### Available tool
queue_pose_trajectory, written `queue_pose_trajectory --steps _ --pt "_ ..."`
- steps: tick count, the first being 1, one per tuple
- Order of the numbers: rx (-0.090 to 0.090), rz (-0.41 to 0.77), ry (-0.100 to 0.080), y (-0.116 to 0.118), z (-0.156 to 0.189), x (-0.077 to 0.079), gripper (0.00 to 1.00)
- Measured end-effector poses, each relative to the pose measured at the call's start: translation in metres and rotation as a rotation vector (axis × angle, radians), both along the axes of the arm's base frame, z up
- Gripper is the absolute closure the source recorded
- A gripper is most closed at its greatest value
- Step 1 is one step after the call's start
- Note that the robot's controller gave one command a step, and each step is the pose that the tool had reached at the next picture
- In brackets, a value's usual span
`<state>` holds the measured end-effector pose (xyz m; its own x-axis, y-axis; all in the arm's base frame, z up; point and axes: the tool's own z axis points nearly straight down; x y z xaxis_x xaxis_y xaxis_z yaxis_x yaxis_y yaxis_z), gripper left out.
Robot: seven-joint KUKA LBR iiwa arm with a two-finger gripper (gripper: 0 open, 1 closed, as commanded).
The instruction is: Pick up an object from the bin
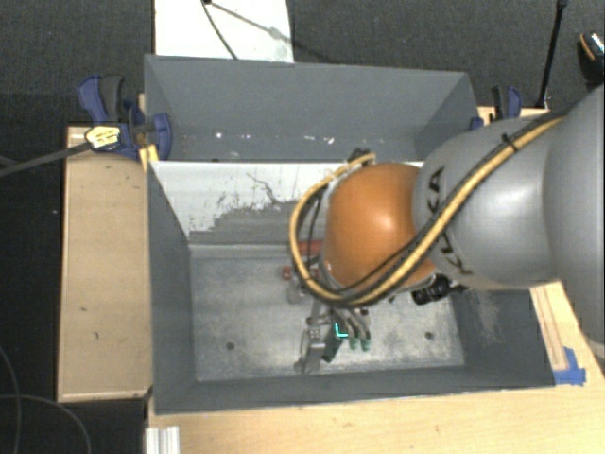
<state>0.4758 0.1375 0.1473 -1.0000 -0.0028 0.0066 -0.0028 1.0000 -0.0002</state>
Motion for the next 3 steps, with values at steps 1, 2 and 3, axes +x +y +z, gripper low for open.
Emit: queue_pose_trajectory --steps 1,2,3 --pt "0.0 0.19 -0.003 -0.068 -0.078 0.028 0.0" --pt "-0.001 0.327 -0.006 -0.141 -0.077 0.03 0.0" --pt "0.002 0.326 -0.005 -0.137 -0.077 0.03 1.0"
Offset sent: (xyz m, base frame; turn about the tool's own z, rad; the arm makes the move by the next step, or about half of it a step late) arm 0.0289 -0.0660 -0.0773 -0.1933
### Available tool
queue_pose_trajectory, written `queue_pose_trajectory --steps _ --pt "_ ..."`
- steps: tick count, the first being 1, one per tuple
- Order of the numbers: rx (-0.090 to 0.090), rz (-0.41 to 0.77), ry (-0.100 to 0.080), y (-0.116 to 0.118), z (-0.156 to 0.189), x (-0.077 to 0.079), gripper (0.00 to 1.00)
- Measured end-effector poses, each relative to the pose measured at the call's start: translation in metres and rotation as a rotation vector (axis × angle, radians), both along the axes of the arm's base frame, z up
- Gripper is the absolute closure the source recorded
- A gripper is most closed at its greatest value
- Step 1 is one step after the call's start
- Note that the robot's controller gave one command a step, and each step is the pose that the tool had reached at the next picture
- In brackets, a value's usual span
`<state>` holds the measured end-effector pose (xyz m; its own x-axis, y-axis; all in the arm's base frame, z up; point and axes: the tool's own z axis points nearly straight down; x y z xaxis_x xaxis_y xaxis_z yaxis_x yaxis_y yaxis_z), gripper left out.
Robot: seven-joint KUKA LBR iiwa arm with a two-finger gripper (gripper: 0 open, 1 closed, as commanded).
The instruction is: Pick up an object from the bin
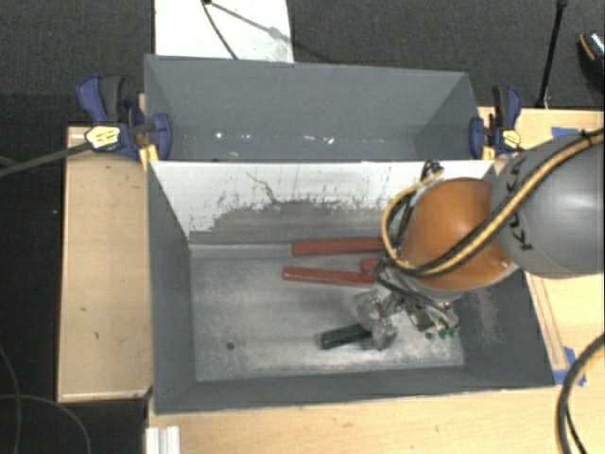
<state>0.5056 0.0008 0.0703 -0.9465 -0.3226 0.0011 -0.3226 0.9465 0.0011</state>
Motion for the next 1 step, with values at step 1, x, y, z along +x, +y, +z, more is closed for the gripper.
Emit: queue_pose_trajectory --steps 1 --pt "-0.001 -0.054 -0.013 -0.0133 0.1559 0.0125 1.0"
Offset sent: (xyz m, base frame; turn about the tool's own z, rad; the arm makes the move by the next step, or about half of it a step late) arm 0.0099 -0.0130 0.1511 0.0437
